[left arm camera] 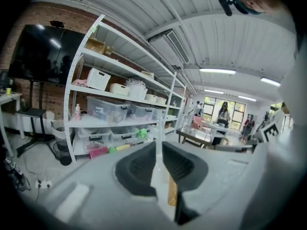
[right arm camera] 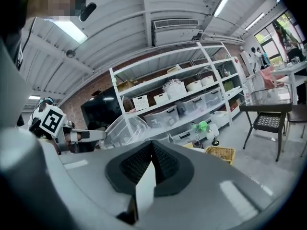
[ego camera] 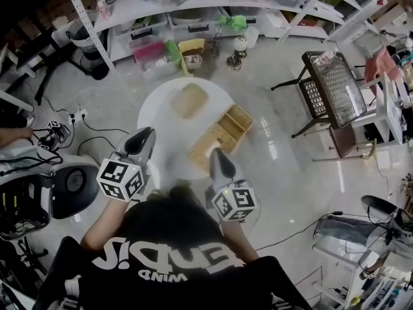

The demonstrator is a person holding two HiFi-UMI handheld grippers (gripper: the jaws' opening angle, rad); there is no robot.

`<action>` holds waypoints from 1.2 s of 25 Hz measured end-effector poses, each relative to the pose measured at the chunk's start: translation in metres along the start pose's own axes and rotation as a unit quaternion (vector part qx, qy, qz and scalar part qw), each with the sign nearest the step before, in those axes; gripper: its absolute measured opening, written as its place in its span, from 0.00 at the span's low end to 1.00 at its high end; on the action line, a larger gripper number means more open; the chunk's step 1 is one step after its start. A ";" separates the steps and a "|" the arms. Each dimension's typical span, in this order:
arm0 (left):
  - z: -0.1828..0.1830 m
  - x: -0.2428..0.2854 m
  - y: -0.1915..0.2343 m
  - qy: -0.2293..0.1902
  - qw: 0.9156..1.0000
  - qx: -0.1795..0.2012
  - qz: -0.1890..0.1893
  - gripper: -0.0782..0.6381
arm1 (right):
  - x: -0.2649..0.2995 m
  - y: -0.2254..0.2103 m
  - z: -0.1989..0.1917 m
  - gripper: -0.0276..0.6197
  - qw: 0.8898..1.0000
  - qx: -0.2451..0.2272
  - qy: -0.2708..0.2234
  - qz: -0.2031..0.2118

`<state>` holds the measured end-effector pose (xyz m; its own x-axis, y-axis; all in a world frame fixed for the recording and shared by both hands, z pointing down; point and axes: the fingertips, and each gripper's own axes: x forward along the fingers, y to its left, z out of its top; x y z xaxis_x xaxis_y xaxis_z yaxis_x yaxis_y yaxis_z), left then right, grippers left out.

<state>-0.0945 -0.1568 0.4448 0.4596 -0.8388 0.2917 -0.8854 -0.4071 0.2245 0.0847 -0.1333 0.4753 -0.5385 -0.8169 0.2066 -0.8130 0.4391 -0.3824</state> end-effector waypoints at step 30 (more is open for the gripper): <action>-0.033 -0.146 -0.004 -0.028 0.998 0.042 -0.034 0.16 | -0.099 0.121 -0.023 0.04 0.994 -0.057 -0.046 -0.081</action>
<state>-0.1561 -0.0204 0.4317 0.5160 -0.8263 0.2260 -0.8563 -0.4902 0.1630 0.0341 0.0091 0.4294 -0.3792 -0.9093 0.1715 -0.9105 0.3336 -0.2445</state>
